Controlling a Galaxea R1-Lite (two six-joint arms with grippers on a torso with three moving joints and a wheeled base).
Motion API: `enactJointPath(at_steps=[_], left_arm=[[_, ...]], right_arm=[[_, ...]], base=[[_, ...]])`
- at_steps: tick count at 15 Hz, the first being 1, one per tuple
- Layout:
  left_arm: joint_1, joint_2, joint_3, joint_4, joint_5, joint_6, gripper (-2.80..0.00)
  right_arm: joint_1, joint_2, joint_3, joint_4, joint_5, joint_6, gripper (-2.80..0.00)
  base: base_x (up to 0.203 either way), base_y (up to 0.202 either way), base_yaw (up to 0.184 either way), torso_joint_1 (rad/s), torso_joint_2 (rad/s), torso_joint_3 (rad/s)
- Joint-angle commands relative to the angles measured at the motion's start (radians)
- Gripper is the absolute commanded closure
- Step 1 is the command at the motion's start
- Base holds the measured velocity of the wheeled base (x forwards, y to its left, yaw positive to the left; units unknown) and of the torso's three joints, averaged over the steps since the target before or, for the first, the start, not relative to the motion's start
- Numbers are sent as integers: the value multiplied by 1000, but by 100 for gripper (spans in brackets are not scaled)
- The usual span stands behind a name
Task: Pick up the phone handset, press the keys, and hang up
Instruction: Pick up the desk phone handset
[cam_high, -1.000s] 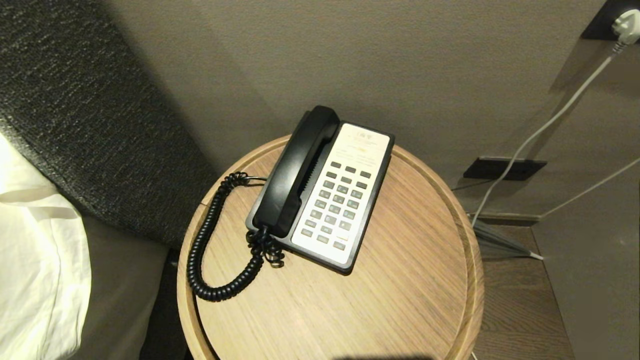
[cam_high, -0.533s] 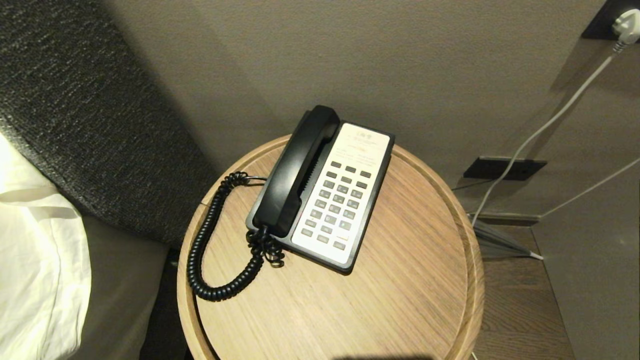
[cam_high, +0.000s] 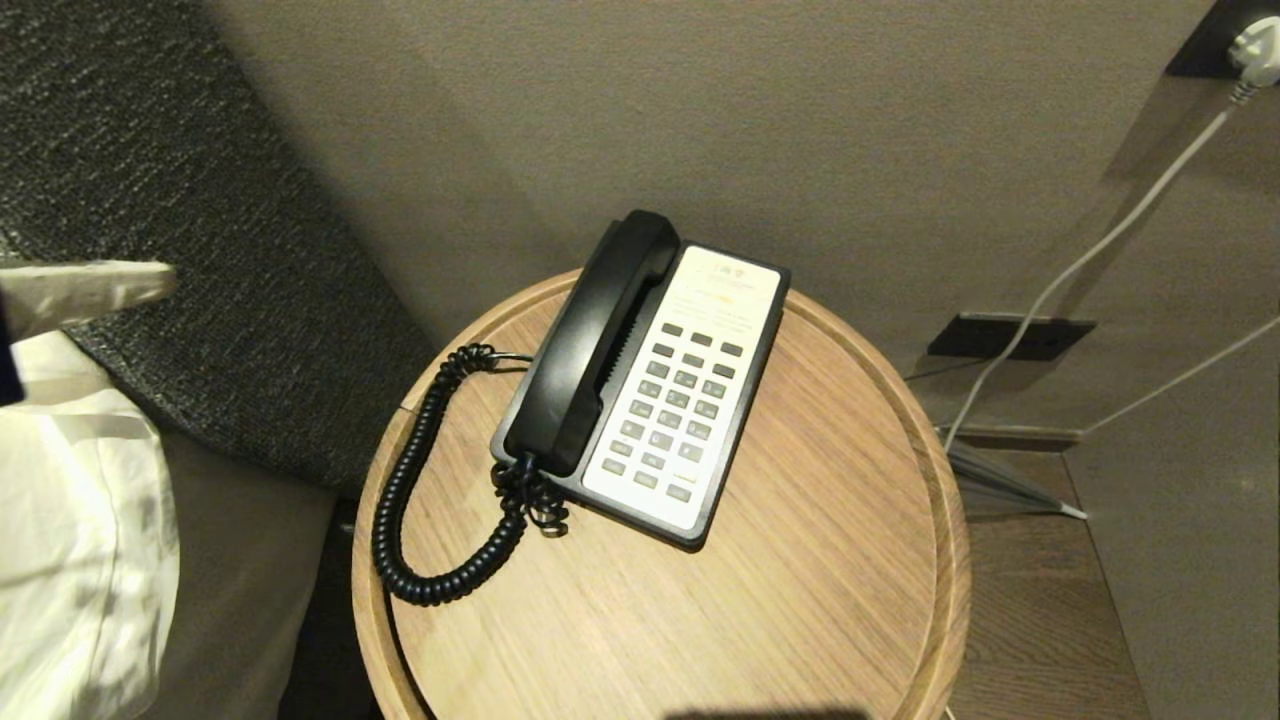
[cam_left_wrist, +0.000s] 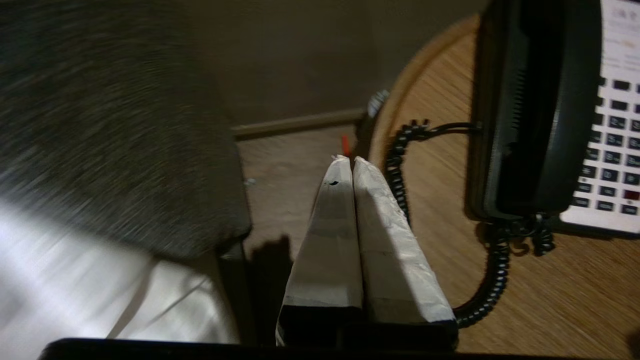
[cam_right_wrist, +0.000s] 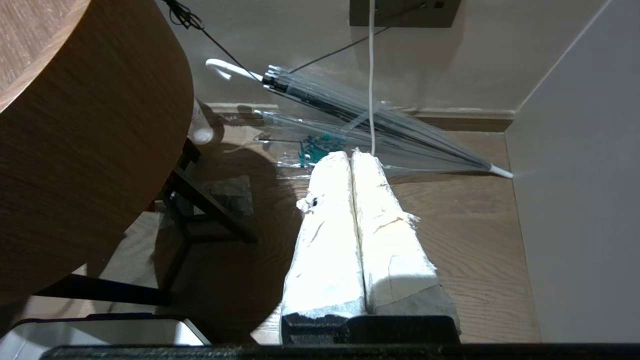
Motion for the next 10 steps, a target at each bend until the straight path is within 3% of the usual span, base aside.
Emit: enactJointPath(at_steps=[1, 5, 7, 8, 10], left_arm=[[-177, 250, -201, 118, 32, 3, 0], [-400, 371, -431, 328, 123, -3, 0], [-454, 404, -491, 380, 206, 0, 0], [-479, 412, -511, 423, 222, 5, -280], [-519, 435, -539, 447, 288, -24, -280]], right_arm=[[0, 0, 21, -1, 0, 0, 0], [0, 0, 21, -1, 0, 0, 0], [0, 0, 21, -1, 0, -2, 0], [0, 0, 21, -1, 0, 0, 0], [0, 0, 21, -1, 0, -1, 0]], base=[[0, 0, 0, 0, 0, 0], [0, 0, 0, 0, 0, 0], [0, 0, 0, 0, 0, 0], [0, 0, 0, 0, 0, 0], [0, 0, 0, 0, 0, 0]])
